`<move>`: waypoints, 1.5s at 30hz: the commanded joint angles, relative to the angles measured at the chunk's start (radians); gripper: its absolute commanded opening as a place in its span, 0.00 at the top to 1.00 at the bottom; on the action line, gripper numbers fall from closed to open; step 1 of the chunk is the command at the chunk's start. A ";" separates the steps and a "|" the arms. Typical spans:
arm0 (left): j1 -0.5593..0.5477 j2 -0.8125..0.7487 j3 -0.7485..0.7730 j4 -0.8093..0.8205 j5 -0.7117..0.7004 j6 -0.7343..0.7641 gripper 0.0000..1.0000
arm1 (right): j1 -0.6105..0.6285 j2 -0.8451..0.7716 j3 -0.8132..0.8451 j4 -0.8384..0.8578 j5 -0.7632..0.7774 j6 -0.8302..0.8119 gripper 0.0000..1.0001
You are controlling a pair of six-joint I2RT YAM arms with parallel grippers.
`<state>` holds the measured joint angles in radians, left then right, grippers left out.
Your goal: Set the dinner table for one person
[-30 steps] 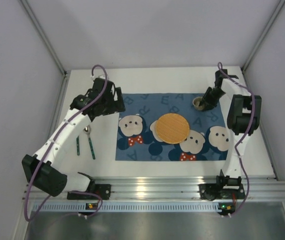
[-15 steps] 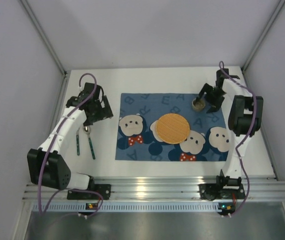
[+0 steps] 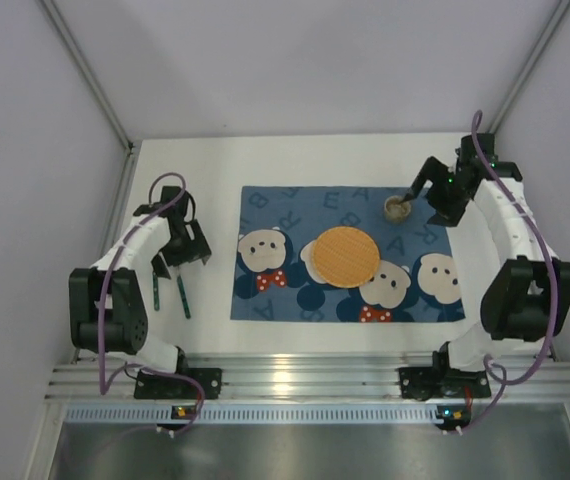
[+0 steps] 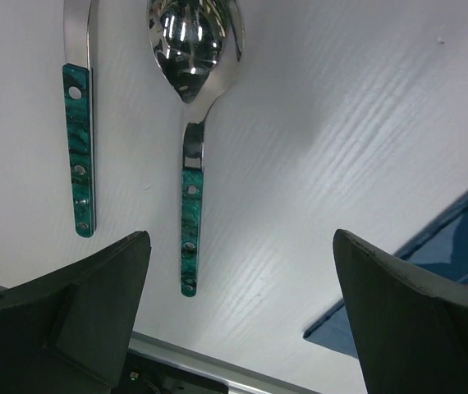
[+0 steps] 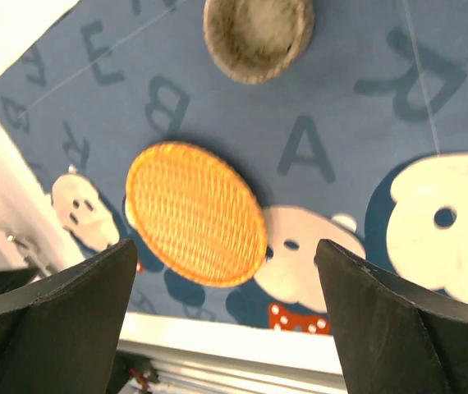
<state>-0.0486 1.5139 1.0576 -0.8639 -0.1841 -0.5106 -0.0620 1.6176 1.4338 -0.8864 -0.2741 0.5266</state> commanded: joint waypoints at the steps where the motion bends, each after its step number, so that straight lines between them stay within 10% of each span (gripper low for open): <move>1: 0.016 0.034 -0.031 0.083 -0.047 0.044 0.02 | -0.001 -0.085 -0.081 -0.022 -0.057 0.026 0.09; 14: 0.115 0.226 -0.068 0.227 0.031 0.116 0.05 | 0.014 -0.191 -0.222 -0.042 -0.059 -0.016 0.29; 30: 0.142 0.304 -0.093 0.321 0.092 0.161 1.00 | 0.021 -0.202 -0.227 -0.056 -0.042 -0.028 0.43; 37: 0.139 0.224 0.002 0.247 0.132 0.155 1.00 | 0.022 -0.225 -0.217 -0.056 -0.050 -0.017 0.44; 45: -0.061 0.170 0.296 0.085 0.176 0.069 1.00 | 0.024 -0.308 -0.194 -0.115 -0.042 0.026 0.01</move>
<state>0.0216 1.7168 1.2144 -0.7460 -0.0204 -0.3939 -0.0505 1.3674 1.2026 -0.9539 -0.3218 0.5392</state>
